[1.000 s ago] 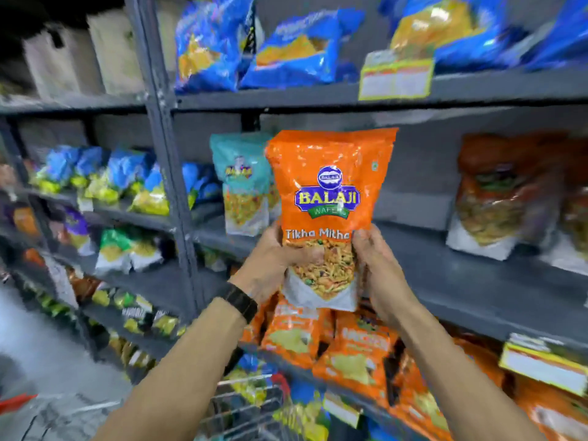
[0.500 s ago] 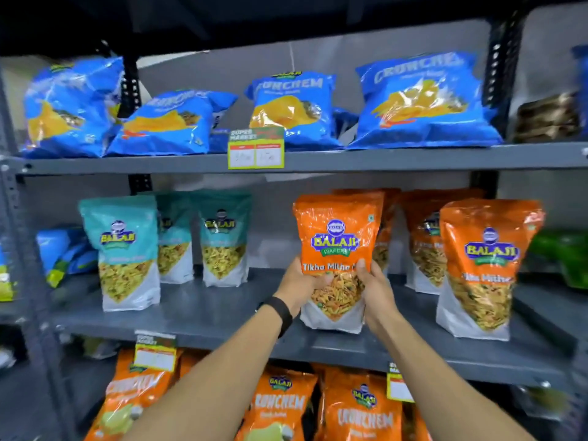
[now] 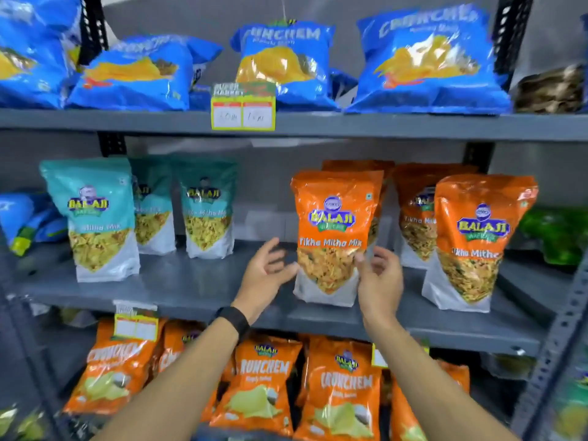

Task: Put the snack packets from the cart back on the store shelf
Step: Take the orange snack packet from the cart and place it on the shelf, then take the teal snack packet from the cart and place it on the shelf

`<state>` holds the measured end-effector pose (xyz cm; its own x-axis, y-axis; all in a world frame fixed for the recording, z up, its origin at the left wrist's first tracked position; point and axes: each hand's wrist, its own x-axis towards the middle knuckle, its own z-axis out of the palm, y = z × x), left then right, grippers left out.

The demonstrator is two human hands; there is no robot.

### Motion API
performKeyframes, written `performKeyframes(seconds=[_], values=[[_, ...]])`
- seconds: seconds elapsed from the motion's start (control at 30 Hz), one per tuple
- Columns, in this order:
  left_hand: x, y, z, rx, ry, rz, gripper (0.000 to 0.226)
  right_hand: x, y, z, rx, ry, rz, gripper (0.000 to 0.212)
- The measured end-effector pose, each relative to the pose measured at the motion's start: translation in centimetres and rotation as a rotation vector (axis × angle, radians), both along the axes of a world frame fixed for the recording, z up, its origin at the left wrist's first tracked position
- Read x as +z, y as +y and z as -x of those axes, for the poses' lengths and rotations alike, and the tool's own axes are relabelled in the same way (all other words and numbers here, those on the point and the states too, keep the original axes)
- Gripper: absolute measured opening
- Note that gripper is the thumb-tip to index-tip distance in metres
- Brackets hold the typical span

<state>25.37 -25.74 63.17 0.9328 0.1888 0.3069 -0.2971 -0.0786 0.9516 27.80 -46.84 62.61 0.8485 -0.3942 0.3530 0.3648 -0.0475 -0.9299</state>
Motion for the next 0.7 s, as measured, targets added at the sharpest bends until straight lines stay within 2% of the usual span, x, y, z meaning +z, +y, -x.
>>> performKeyframes(seconds=[0.07,0.13,0.27,0.4,0.53,0.7], values=[[-1.7,2.1,2.9,0.089,-0.046,-0.028,0.062,-0.7,1.1,2.1,0.018,-0.092,0.034,0.035],[-4.1,4.3,6.0,0.172,-0.072,-0.042,0.046,-1.9,3.0,4.4,0.143,-0.132,0.112,0.026],[-10.9,9.1,11.8,0.286,0.026,0.024,0.033,-7.1,9.4,8.0,0.467,-0.041,0.277,0.023],[-21.0,14.5,17.9,0.373,0.269,0.167,0.027,-16.0,17.5,10.8,0.711,0.180,0.448,0.027],[-32.0,20.6,25.1,0.472,0.520,0.294,0.032,-26.0,25.7,14.0,0.957,0.518,0.624,0.020],[-44.0,27.6,32.8,0.724,0.820,0.472,0.025,-37.7,34.2,18.8,1.208,0.952,0.831,0.039]])
